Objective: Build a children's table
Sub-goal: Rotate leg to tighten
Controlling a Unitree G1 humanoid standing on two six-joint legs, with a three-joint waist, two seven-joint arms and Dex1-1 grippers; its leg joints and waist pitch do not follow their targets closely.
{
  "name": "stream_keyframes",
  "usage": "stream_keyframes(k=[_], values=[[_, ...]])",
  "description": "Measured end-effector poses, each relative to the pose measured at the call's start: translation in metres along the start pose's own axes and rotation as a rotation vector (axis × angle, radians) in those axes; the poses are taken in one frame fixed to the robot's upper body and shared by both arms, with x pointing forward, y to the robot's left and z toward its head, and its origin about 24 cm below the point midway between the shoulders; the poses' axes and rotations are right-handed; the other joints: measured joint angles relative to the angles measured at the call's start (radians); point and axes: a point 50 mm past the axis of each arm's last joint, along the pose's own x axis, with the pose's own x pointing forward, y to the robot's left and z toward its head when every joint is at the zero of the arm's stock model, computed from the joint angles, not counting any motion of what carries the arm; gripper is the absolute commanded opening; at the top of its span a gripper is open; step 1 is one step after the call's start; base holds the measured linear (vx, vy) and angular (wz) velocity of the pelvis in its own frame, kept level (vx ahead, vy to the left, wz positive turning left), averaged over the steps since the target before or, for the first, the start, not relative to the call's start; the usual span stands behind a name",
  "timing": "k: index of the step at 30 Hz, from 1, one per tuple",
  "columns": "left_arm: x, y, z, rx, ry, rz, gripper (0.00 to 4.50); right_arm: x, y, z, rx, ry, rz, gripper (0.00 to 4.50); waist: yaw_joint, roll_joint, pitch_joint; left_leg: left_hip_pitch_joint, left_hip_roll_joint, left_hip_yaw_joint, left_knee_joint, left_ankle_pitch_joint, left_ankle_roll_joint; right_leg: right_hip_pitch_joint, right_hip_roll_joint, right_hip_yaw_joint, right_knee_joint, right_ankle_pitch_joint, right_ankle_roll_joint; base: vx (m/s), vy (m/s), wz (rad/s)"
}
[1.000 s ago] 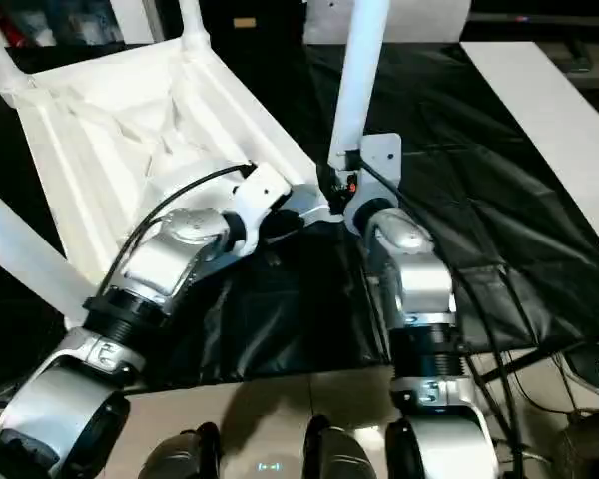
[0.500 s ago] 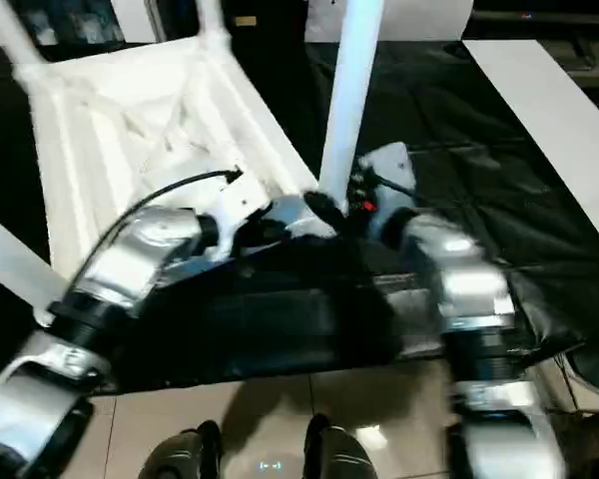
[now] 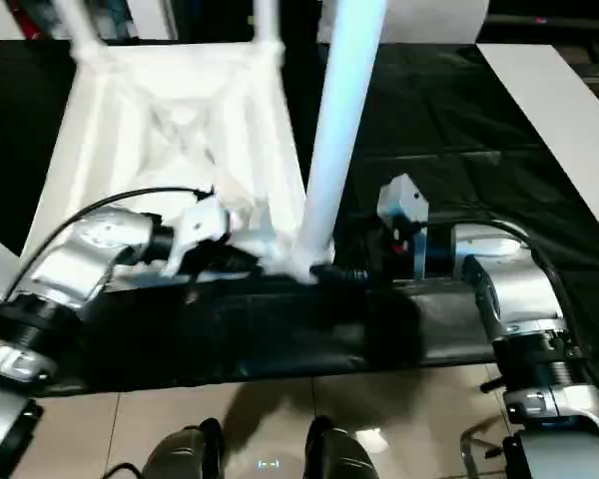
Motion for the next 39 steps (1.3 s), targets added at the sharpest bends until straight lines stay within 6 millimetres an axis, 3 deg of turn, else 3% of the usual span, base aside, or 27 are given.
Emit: stream_keyframes(k=[4, 10, 21, 24, 27, 31, 38, 39], values=[[0.002, -0.005, 0.001, 0.027, 0.005, -0.066, 0.0, 0.003, 0.002, 0.001, 0.005, -0.015, 0.056, 3.52, 0.009, -0.001, 0.0, 0.0, 0.0, 0.0, 0.003, 0.0, 0.0, 0.002, -0.001, 0.0, 0.001, 0.0, 0.0, 0.0, 0.0, 0.0], [0.002, -0.006, 0.002, 0.047, 0.006, -0.089, 0.0, 0.006, 0.006, -0.002, 0.056, -0.015, 0.161, 3.05, 0.008, -0.002, -0.001, 0.001, 0.0, 0.0, 0.005, 0.0, 0.0, 0.003, -0.001, 0.0, 0.001, -0.001, 0.001, 0.0, 0.0, 0.0], [0.005, -0.006, 0.001, -0.021, -0.004, -0.091, 0.0, 0.007, 0.009, -0.005, 0.133, -0.031, 0.112, 2.22, 0.012, -0.003, -0.001, 0.002, 0.0, 0.0, 0.005, 0.0, 0.0, 0.003, -0.001, 0.001, 0.004, 0.0, 0.0, 0.0, 0.0, 0.0], [0.006, 0.0, 0.0, -0.081, 0.003, 0.001, 0.0, 0.017, 0.006, -0.004, 0.127, -0.039, -0.026, 2.08, 0.0, -0.003, -0.001, 0.005, 0.0, 0.0, 0.008, -0.002, -0.006, 0.005, -0.001, 0.001, 0.007, -0.003, 0.004, 0.0, 0.0, 0.0], [0.012, 0.009, 0.001, -0.15, 0.008, 0.154, 0.0, 0.029, -0.005, -0.003, 0.148, -0.07, -0.27, 2.04, -0.026, -0.007, 0.001, 0.007, 0.0, -0.002, 0.009, 0.001, -0.01, 0.005, -0.001, -0.001, 0.006, -0.003, 0.005, -0.059, -0.002, -0.05], [0.035, 0.016, 0.01, -0.256, -0.009, 0.311, 0.0, 0.044, -0.019, 0.001, 0.218, -0.102, -0.588, 1.97, -0.06, -0.007, 0.001, 0.003, 0.002, -0.012, 0.008, 0.001, -0.01, 0.012, -0.001, -0.018, -0.022, -0.003, 0.006, -0.029, 0.009, -0.05], [0.06, 0.022, 0.021, -0.316, -0.006, 0.471, 0.0, 0.062, -0.025, 0.005, 0.302, -0.127, -0.92, 1.97, -0.064, -0.002, 0.003, 0.007, 0.004, -0.014, 0.002, 0.0, -0.01, 0.029, -0.003, -0.036, -0.057, -0.003, 0.006, 0.0, 0.0, 0.0], [0.062, 0.022, 0.022, -0.317, -0.007, 0.484, 0.0, 0.064, -0.025, 0.005, 0.309, -0.137, -0.948, 2.3, -0.063, -0.002, 0.003, 0.006, 0.004, -0.014, 0.001, 0.0, -0.01, 0.029, -0.003, -0.038, -0.059, -0.003, 0.006, 0.0, 0.0, 0.0]])
